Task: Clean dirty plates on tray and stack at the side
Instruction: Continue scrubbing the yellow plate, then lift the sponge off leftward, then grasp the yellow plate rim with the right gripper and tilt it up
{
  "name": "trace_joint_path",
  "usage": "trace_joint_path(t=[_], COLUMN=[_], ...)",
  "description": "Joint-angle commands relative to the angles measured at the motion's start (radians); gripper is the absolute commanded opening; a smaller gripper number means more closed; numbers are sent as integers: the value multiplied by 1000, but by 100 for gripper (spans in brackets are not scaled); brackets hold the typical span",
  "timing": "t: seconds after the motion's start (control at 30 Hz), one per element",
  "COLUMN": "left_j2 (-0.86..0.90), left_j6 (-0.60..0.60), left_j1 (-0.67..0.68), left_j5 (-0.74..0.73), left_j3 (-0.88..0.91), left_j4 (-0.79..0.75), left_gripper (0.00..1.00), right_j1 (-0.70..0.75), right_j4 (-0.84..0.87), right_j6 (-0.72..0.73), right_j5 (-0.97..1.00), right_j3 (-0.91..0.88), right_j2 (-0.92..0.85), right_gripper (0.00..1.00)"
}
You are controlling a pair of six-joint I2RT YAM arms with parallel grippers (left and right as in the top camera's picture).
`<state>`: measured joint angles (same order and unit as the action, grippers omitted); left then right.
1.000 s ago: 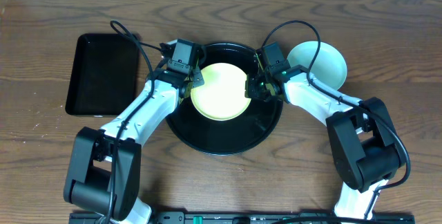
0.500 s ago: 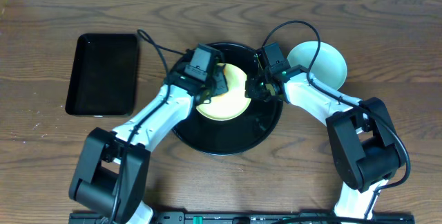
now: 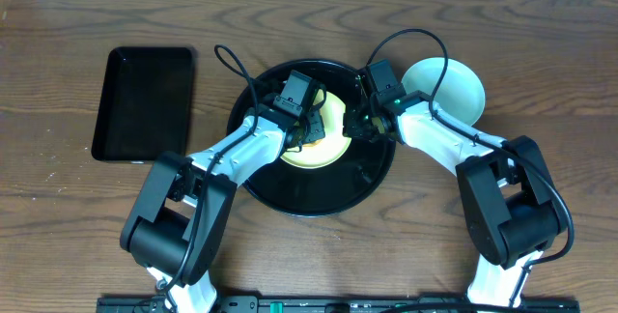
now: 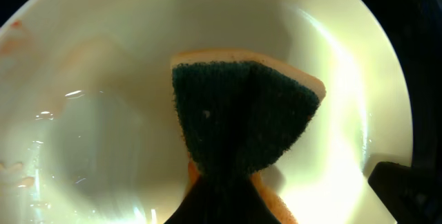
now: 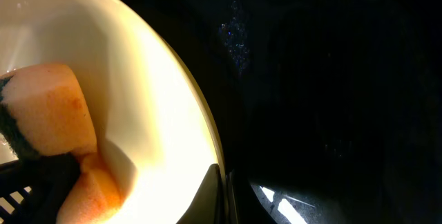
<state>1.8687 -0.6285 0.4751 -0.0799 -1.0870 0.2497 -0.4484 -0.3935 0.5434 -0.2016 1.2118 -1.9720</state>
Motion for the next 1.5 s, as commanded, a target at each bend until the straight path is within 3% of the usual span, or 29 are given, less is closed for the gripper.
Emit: trace_joint_path(t=[0.0,0.57,1.07,1.33,1.47], left_j2=[26,26,-71,-216,-258], left_j6=[3,6,117,142,141], left_j1=[-12,-130,-140,-140,-140], left_j5=[64,192,592,595,530], left_j3=[10,8,8,8,8], left_j4=[7,90,109,130,189], left_gripper=[8,8,8,8,8], right_j1=[3,3,3,3,3], right_j4=[-11,-12,-11,-20,-56], right_j6=[-6,-6,-6,-7,-62], right_j5=[40,41,48,48,63], right_j3=[6,6,6,20,65], right_j2=[-11,-11,-11,-6,8], right_gripper=[1,1,1,1,1])
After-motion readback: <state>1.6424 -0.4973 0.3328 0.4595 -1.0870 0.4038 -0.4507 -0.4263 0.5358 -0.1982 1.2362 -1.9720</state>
